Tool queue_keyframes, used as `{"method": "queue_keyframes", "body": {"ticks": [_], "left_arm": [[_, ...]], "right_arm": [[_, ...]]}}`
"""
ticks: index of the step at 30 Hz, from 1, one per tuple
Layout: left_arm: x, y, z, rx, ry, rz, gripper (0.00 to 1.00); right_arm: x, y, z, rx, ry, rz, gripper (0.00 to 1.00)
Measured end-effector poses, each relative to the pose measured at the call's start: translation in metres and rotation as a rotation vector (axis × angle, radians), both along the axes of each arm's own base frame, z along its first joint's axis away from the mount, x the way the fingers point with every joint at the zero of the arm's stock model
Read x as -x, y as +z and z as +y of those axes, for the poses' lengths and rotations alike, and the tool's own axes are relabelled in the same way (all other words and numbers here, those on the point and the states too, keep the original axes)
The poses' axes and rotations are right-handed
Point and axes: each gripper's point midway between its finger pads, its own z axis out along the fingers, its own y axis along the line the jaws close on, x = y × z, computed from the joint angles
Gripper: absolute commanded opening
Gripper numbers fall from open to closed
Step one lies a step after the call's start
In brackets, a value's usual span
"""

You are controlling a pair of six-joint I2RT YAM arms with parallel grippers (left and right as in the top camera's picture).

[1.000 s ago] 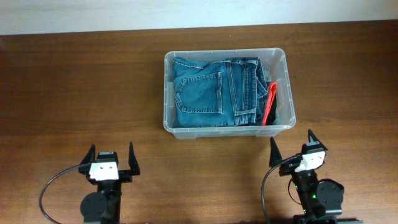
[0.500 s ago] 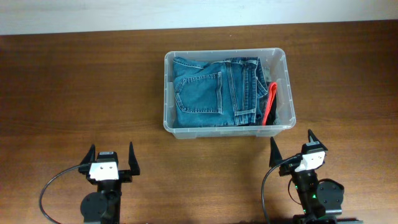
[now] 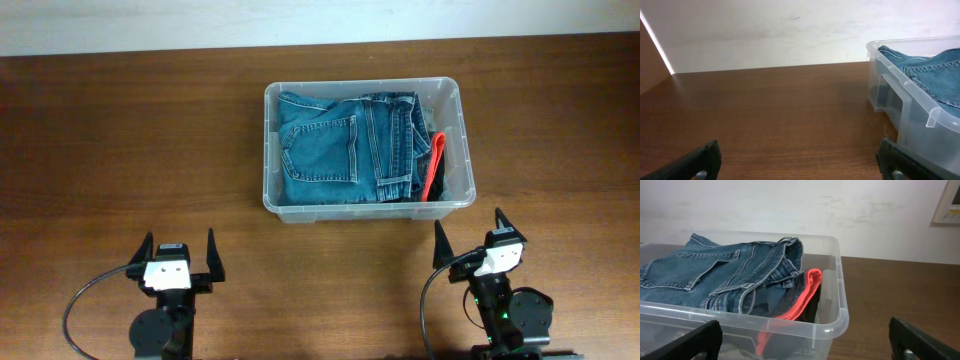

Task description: Pack container

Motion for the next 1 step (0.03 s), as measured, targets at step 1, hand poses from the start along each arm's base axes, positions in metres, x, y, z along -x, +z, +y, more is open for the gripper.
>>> {"method": "queue_keyframes", "body": {"ticks": [1], "left_arm": [[0.0,0.0,0.0,0.0,0.0,0.0,0.99]], "right_arm": [[0.0,0.0,0.0,0.001,0.0,0.0,0.98]]}}
